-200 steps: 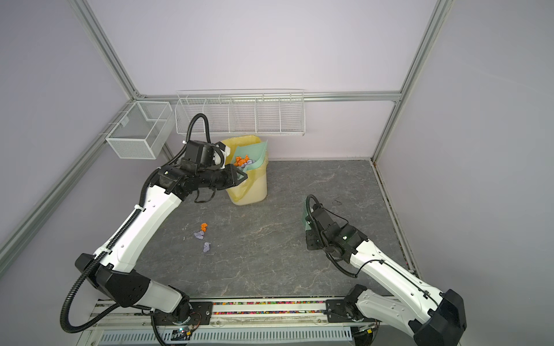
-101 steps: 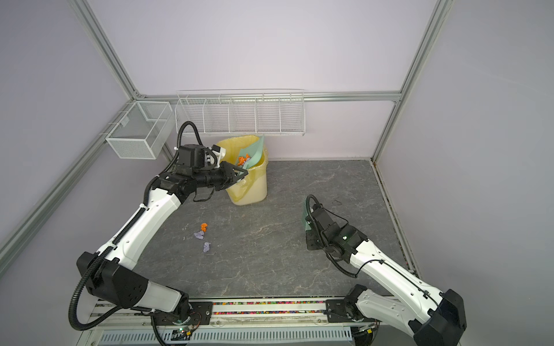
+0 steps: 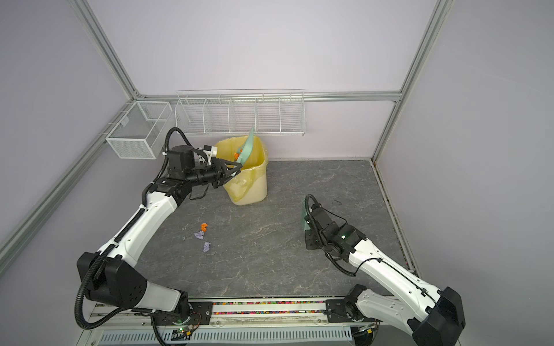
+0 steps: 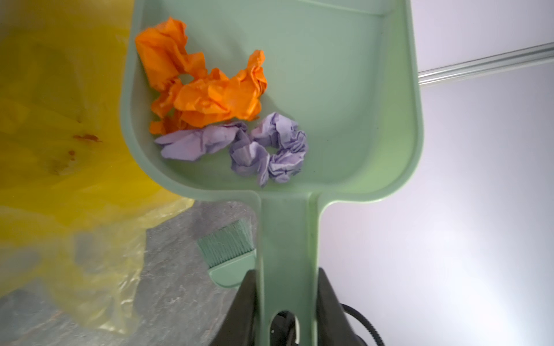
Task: Sweep away the paper scraps from the table
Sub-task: 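Tilt the dustpan over the yellow bin with the left gripper to empty it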
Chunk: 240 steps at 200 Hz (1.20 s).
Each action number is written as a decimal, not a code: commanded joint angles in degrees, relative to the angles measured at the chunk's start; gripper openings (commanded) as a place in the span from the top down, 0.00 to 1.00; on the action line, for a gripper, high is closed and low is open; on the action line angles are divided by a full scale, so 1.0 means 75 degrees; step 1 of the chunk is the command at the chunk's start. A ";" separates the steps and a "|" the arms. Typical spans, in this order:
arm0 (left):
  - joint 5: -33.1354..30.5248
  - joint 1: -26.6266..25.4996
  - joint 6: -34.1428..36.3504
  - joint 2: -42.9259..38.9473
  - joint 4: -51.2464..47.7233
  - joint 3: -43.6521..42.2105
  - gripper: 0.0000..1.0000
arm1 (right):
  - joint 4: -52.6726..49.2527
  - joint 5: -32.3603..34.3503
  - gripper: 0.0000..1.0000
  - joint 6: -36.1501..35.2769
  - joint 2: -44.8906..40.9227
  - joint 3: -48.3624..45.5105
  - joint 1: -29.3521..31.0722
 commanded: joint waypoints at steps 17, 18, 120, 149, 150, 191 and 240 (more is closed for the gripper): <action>0.0856 0.0062 -0.2758 -0.0146 0.3519 -0.0786 1.00 | 0.0079 0.0046 0.93 -0.0024 -0.0035 0.0069 -0.0036; 0.0859 0.0064 -0.2799 -0.0151 0.3586 -0.0805 1.00 | 0.0079 0.0051 0.93 -0.0024 -0.0035 0.0070 -0.0032; 0.0800 0.0178 -0.6164 0.0202 0.7876 -0.1882 1.00 | 0.0021 0.0028 0.93 0.0035 -0.0257 0.0024 -0.0034; 0.0635 0.0188 -0.6852 0.0323 0.8743 -0.2132 1.00 | -0.0038 0.0050 0.93 0.0043 -0.0346 0.0029 -0.0036; 0.0626 0.0186 -0.6867 0.0324 0.8758 -0.2140 1.00 | -0.0038 0.0047 0.93 0.0051 -0.0348 0.0029 -0.0038; 0.0467 0.0194 -0.7354 0.0356 0.9353 -0.2381 1.00 | -0.0085 0.0074 0.93 0.0091 -0.0466 0.0027 -0.0035; 0.0471 0.0188 -0.7529 0.0400 0.9628 -0.2476 1.00 | -0.0097 0.0059 0.93 0.0101 -0.0504 0.0047 -0.0035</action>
